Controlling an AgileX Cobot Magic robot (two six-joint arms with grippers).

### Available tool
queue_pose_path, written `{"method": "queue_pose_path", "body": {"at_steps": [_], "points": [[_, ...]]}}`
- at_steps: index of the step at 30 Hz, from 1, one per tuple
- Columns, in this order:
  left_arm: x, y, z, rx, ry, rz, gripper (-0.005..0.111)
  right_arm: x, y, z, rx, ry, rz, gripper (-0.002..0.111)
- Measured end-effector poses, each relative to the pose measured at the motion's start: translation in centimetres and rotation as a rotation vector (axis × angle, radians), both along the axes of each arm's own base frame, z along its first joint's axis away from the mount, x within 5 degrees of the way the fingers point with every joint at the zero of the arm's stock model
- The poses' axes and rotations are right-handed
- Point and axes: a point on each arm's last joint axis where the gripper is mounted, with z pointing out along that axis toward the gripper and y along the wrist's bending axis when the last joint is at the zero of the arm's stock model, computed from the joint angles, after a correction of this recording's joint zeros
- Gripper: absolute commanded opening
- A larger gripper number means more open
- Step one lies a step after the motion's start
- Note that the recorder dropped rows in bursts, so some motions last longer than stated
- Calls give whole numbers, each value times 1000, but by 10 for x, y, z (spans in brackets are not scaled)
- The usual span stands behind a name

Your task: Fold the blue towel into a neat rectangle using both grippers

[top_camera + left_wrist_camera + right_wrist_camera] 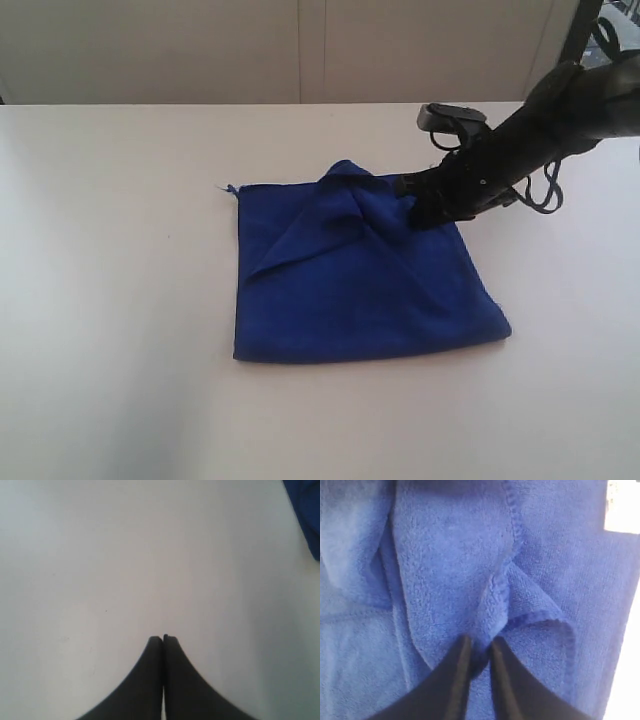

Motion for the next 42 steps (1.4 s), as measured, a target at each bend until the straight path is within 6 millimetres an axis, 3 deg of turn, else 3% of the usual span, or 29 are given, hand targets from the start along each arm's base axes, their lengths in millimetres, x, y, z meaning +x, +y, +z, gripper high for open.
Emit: {"method": "queue_pose_path", "body": {"at_steps": [9, 19, 30, 42], "points": [[0, 0, 0, 0, 0, 0, 0, 7, -5, 26, 13, -92, -172, 36], [0, 0, 0, 0, 0, 0, 0, 7, -7, 29, 58, -51, -294, 36], [0, 0, 0, 0, 0, 0, 0, -3, -10, 15, 62, 61, -412, 36], [0, 0, 0, 0, 0, 0, 0, -1, -5, -8, 172, 173, -528, 36]]}}
